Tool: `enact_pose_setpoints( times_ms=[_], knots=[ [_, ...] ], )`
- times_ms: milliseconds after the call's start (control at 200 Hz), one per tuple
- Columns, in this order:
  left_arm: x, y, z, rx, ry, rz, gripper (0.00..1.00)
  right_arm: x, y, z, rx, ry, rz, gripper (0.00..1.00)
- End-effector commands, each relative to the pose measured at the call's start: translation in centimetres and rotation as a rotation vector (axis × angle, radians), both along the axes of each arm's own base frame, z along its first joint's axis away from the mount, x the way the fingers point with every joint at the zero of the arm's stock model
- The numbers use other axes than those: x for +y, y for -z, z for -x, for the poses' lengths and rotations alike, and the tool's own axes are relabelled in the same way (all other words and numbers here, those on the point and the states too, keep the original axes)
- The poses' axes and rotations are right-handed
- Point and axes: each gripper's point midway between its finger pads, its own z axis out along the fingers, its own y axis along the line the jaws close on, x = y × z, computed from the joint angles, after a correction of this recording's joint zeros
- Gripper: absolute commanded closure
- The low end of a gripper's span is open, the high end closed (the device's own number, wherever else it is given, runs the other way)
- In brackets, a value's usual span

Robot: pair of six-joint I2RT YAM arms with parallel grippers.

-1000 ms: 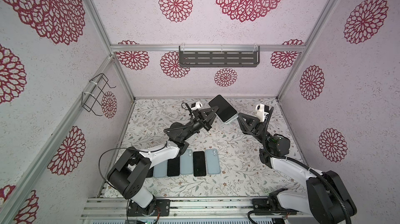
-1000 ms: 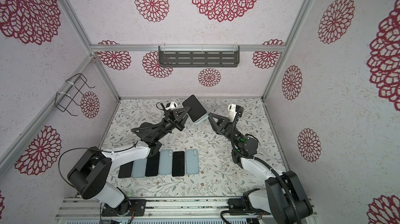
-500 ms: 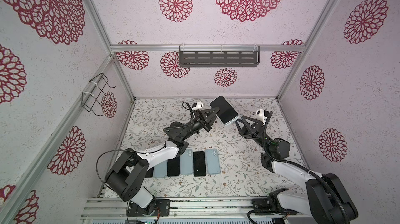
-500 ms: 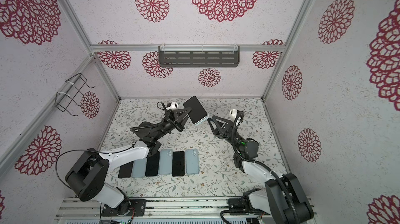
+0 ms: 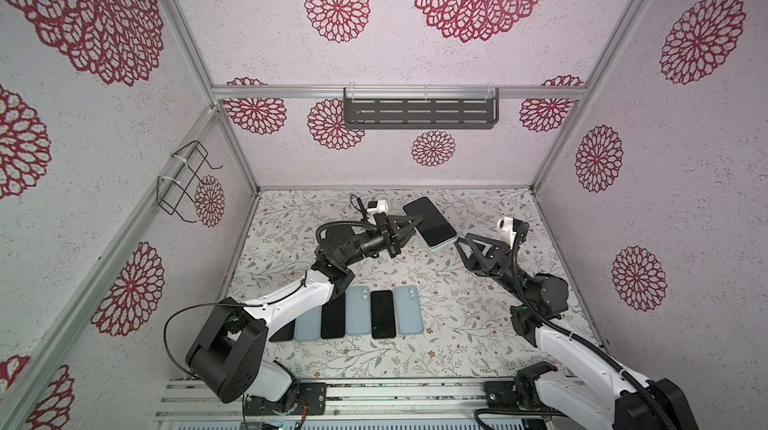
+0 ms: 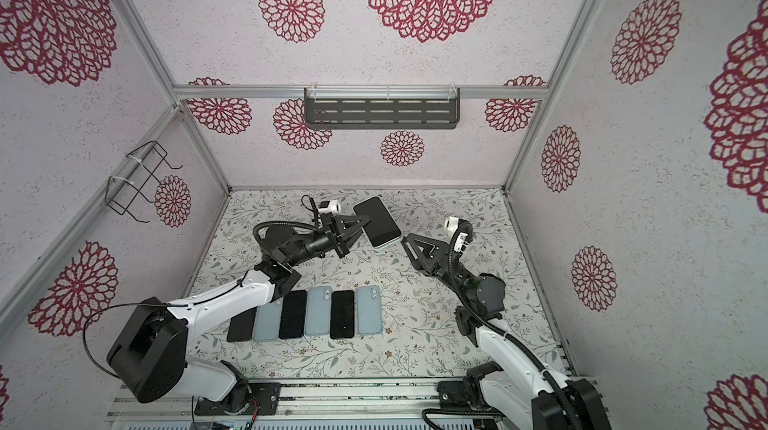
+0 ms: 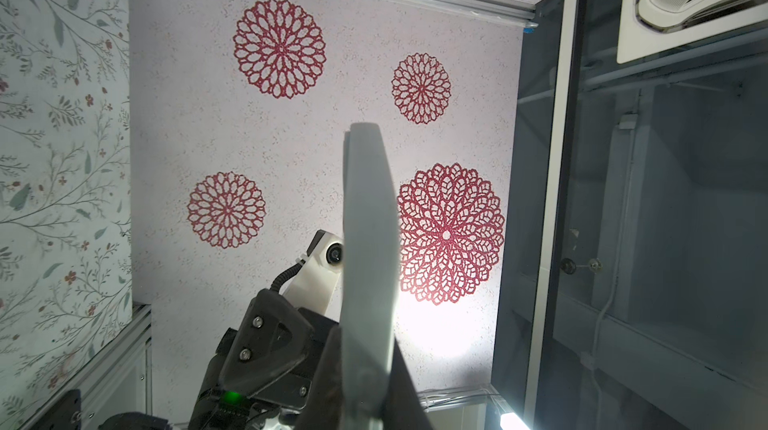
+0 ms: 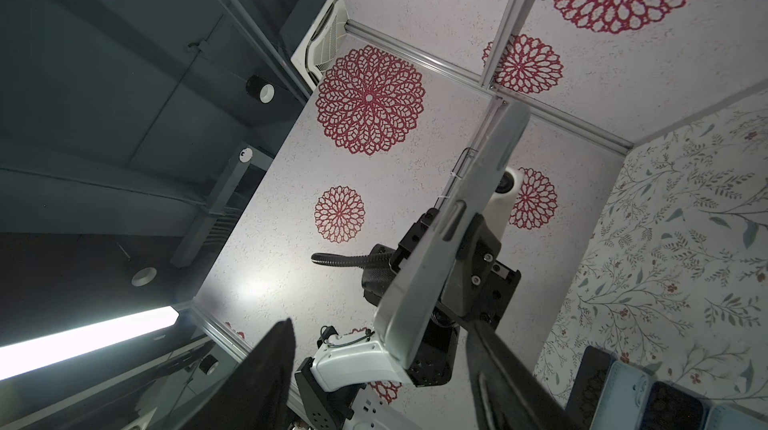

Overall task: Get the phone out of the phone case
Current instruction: 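Pull the pale case off with right gripper while left gripper holds black phone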

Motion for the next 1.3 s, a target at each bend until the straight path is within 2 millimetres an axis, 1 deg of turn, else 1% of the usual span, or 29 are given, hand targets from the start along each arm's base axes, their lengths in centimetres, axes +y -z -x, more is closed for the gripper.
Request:
enact_pose_setpoints(
  times_ms=[0, 120, 190, 295, 425, 691, 916, 1116, 1201, 1296],
  knots=[
    [0.3, -3.6, 0.7, -0.106, 0.004, 0.042, 1.0, 0.3, -1.1, 0.4, -0.06, -0.01, -0.002, 0.36],
    [0.3, -3.5, 0.7, -0.106, 0.005, 0.041, 1.0, 0.8, -1.2, 0.5, -0.068, -0.032, -0.013, 0.41],
    [0.2, -3.5, 0.8, -0.109, 0.007, 0.043, 1.0, 1.1, -0.9, 0.4, -0.062, -0.036, -0.009, 0.44],
    [0.2, -3.4, 0.8, -0.108, 0.008, 0.045, 1.0, 1.2, -0.6, 0.3, -0.056, -0.035, -0.009, 0.45],
    [0.1, -3.7, 0.9, -0.117, 0.011, 0.054, 1.0, 1.4, -0.1, 0.2, -0.043, -0.036, -0.006, 0.5],
    [-0.2, -3.8, 1.2, -0.128, 0.026, 0.056, 1.0, 1.6, 0.7, -0.2, -0.023, -0.037, -0.007, 0.54],
    [-0.6, -3.5, 1.6, -0.135, 0.043, 0.036, 1.0, 1.6, 0.5, -0.3, -0.024, -0.042, -0.011, 0.57],
    [-1.1, -3.2, 1.9, -0.147, 0.052, 0.014, 1.0, 1.9, 1.4, -0.7, 0.015, -0.049, 0.005, 0.6],
    [-1.2, -3.4, 2.0, -0.16, 0.054, 0.008, 1.0, 2.1, 2.1, -1.0, 0.041, -0.051, 0.015, 0.62],
    [-1.5, -3.6, 2.3, -0.172, 0.059, -0.002, 1.0, 2.1, 2.4, -1.1, 0.049, -0.053, 0.017, 0.63]
  ],
)
